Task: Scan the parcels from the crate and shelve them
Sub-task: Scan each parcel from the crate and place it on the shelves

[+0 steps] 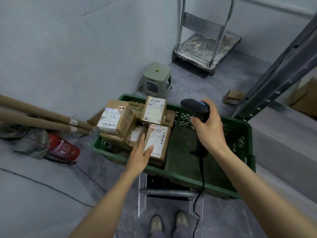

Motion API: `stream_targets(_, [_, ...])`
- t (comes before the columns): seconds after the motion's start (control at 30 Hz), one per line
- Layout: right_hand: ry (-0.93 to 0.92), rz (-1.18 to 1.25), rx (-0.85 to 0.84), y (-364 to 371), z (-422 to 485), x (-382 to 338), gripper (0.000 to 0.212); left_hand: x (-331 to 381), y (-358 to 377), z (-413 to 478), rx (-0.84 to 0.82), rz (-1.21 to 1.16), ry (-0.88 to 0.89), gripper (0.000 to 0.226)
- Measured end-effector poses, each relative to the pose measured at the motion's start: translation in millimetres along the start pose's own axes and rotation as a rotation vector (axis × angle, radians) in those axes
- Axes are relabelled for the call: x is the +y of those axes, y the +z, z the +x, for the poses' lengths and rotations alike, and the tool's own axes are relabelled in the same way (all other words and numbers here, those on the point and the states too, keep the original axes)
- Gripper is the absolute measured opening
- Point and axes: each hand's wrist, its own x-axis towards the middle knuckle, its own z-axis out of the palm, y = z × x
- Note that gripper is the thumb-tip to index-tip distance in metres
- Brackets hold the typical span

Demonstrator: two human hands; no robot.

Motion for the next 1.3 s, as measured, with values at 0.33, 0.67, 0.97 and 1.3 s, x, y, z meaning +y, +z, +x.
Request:
stream_targets(0.33, [0.038, 0.007, 0.051, 12.5, -7.3, 23.8, 0.051, 6.1, 14.2, 11.5, 0.019, -0.127, 0.174, 0.067])
stream_targets(0.67, [0.068, 0.021, 0.077, 9.3, -13.0, 29.5, 0.052, 2.7, 12.1, 16.4, -0.048, -0.196, 0.119, 0.079])
stream_targets(0.97, [0.068, 0.019, 0.097, 5.1, -15.8, 28.4, 0.052, 6.8, 16.8, 10.5, 0.005, -0.257, 0.079, 0.075])
stream_targets(1.3, [0.063, 0.016, 0.119, -0.2, -25.1, 12.8, 0.051, 21.3, 8.7, -7.3, 0.005, -0.259, 0.080, 0.077])
